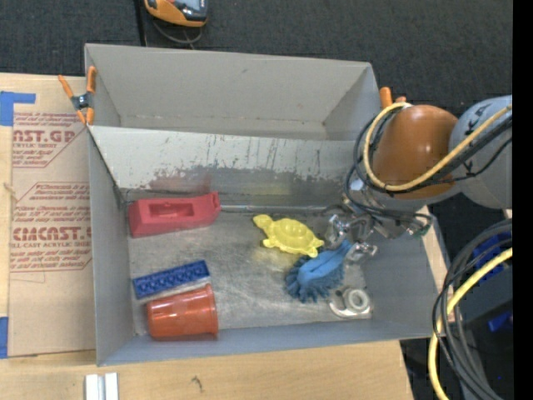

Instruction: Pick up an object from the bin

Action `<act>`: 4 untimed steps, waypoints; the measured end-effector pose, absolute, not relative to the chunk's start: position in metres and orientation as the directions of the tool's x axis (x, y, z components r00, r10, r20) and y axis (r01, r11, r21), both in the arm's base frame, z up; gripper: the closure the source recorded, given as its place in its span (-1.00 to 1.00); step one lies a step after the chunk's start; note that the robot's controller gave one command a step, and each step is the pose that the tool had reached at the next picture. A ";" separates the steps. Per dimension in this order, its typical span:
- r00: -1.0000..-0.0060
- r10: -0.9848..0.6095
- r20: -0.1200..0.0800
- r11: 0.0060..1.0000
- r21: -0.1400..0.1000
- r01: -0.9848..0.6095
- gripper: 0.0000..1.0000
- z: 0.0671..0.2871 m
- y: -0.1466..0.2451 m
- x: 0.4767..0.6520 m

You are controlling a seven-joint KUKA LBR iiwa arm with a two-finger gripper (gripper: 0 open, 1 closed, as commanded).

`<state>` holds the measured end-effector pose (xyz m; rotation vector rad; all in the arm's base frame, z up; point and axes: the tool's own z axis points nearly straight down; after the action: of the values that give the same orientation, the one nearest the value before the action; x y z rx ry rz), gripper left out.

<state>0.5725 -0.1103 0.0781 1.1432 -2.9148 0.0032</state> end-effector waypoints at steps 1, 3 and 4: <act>-0.733 -0.680 0.009 0.733 0.001 -0.680 1.00 0.078 -0.110 0.573; -0.737 -0.676 -0.002 0.737 0.001 -0.676 1.00 0.188 -0.120 0.571; -0.729 -0.684 -0.004 0.729 -0.002 -0.684 1.00 0.182 -0.116 0.575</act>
Offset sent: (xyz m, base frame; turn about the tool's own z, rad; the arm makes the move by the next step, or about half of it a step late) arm 0.0027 -0.0049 0.1070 -0.0105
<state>0.5752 -0.1164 0.1818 1.1580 -2.9251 0.0006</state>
